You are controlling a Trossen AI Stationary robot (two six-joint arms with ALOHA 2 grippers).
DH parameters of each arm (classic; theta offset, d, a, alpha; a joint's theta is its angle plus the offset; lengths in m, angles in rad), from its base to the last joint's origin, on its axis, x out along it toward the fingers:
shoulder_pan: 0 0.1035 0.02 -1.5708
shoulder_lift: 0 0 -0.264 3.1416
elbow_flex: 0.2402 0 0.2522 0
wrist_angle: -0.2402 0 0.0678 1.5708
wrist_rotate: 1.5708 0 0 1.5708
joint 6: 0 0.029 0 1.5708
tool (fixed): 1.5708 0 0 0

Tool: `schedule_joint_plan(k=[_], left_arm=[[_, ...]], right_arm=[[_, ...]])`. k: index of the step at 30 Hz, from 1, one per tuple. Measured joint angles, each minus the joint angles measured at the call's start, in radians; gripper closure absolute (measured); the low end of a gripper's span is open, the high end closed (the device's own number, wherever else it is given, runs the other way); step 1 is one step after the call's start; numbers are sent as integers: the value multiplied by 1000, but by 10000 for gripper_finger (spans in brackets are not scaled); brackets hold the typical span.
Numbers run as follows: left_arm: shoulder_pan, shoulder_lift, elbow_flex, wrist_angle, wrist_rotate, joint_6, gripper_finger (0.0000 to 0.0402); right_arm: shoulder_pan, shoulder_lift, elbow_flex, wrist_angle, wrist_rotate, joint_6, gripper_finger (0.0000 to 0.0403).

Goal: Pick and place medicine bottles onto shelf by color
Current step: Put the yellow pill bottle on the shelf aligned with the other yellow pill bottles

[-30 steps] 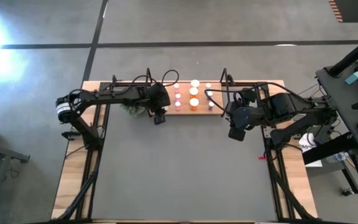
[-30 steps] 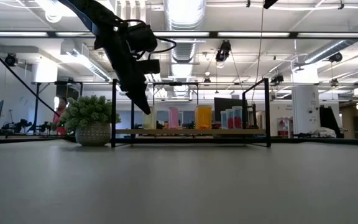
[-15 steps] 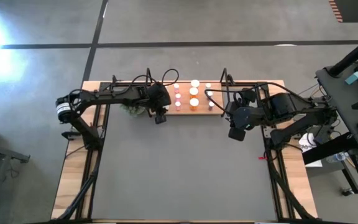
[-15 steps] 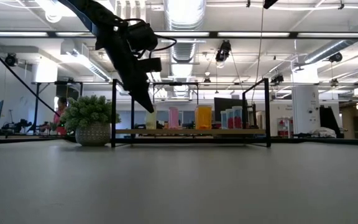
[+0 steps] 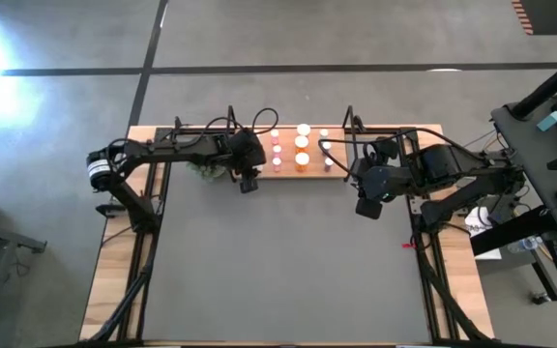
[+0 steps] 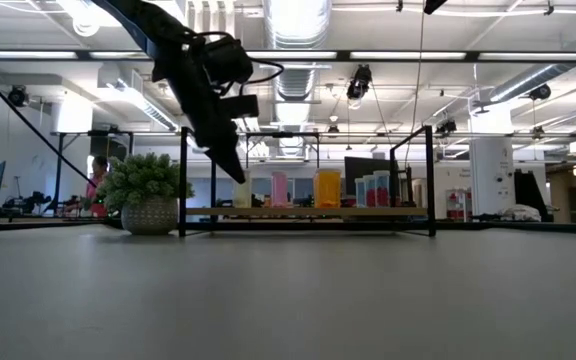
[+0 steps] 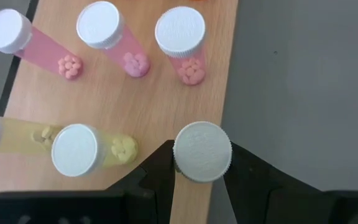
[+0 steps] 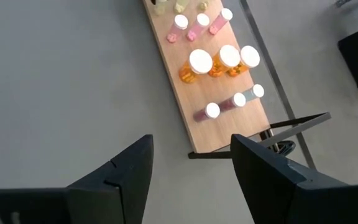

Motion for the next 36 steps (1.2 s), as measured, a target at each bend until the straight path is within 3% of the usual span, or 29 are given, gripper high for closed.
schedule_joint_plan(k=[36], left_arm=[[0,-2,-29,18,-45,0,299]], right_arm=[[0,0,0,0,0,3,197]])
